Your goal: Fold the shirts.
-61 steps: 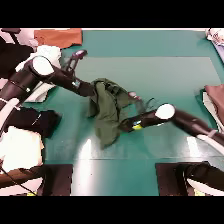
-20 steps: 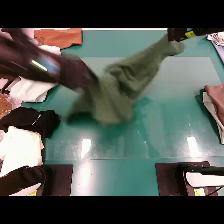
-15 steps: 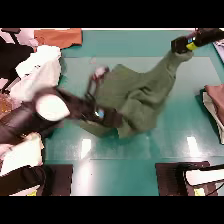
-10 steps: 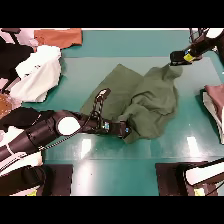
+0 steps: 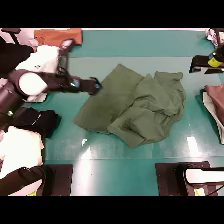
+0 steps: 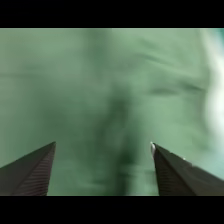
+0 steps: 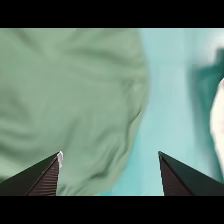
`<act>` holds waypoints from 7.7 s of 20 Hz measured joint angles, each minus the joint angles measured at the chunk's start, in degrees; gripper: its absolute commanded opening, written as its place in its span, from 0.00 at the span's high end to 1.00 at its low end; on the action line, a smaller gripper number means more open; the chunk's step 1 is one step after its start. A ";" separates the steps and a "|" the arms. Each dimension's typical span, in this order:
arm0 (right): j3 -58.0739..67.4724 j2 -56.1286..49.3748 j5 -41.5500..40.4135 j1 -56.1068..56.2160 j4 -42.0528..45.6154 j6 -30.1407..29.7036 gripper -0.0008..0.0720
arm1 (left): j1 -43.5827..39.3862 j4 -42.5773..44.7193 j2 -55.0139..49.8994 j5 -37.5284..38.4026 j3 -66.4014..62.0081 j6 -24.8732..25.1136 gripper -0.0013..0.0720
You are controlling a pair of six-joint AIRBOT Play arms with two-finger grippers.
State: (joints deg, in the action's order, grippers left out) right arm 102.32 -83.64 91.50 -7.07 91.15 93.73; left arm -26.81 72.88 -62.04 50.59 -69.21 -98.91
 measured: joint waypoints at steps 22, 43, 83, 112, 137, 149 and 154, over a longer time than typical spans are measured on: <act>-64.22 34.27 -10.36 -17.14 -34.16 -11.26 0.05 | 20.92 -5.11 -18.45 21.20 0.57 23.45 0.02; -65.48 34.56 -9.86 -13.29 -39.01 -12.85 0.05 | 22.86 -16.20 -25.11 19.26 8.04 37.16 0.35; -80.02 28.89 -28.94 -9.97 -43.45 -20.59 0.96 | 15.15 -20.02 -25.18 10.95 -1.42 27.30 0.95; 19.30 30.23 -4.26 -4.02 -14.53 -10.67 0.97 | 15.12 8.04 16.24 8.39 -34.93 -19.30 0.95; 14.49 -30.47 -5.09 -2.71 -16.63 -3.65 0.78 | 15.15 12.92 -29.16 -4.13 -15.39 -14.73 0.95; 15.93 -29.40 -10.34 -9.64 -31.98 -7.34 0.11 | 15.12 15.17 -29.73 -7.80 -15.37 -14.60 0.95; 8.94 -26.40 -8.61 -11.19 -32.83 -9.68 0.11 | 15.12 15.19 -29.81 -8.04 -15.37 -14.60 0.95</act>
State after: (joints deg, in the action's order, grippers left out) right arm 111.26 -110.04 82.89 -18.26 58.33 84.05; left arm -11.68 88.07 -91.85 42.54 -84.58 -113.51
